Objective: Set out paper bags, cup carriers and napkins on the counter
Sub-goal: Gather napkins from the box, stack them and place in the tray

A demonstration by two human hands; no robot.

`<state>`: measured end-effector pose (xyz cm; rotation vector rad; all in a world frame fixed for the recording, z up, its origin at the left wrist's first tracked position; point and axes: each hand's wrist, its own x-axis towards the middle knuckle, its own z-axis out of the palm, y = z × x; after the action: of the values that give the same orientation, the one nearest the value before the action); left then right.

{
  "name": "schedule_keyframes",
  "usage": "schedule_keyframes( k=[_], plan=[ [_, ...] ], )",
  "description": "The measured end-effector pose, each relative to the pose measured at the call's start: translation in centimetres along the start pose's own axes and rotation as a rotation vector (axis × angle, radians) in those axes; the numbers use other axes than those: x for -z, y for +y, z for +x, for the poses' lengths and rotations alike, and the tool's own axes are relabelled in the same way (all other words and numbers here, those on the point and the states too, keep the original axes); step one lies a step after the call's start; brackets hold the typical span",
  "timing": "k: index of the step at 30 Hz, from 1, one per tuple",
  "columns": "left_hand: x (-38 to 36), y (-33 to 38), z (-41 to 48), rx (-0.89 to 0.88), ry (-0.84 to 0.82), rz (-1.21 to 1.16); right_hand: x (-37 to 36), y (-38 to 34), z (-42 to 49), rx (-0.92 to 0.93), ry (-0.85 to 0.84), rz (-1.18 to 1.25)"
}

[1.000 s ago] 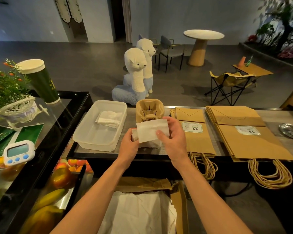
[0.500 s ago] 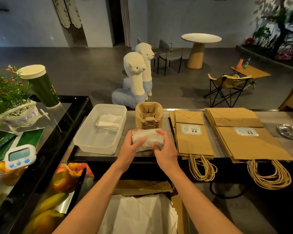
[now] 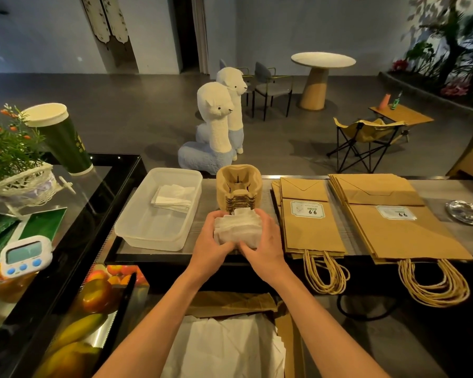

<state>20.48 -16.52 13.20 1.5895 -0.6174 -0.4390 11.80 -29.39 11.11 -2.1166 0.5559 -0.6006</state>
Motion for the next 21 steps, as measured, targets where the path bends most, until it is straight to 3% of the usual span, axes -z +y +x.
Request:
schedule_keyframes(
  k=[7,12,21],
  plan=[
    [0.0,-0.5,0.0,-0.158,0.039,0.235,0.6,0.3,0.8,0.056,0.030,-0.042],
    [0.1,-0.5,-0.1,-0.133,0.046,0.159,1.3,0.5,0.8,0.053,-0.104,0.053],
    [0.6,-0.7,0.5,-0.067,0.069,0.049,1.4,0.6,1.0,0.106,-0.126,-0.008]
  ],
)
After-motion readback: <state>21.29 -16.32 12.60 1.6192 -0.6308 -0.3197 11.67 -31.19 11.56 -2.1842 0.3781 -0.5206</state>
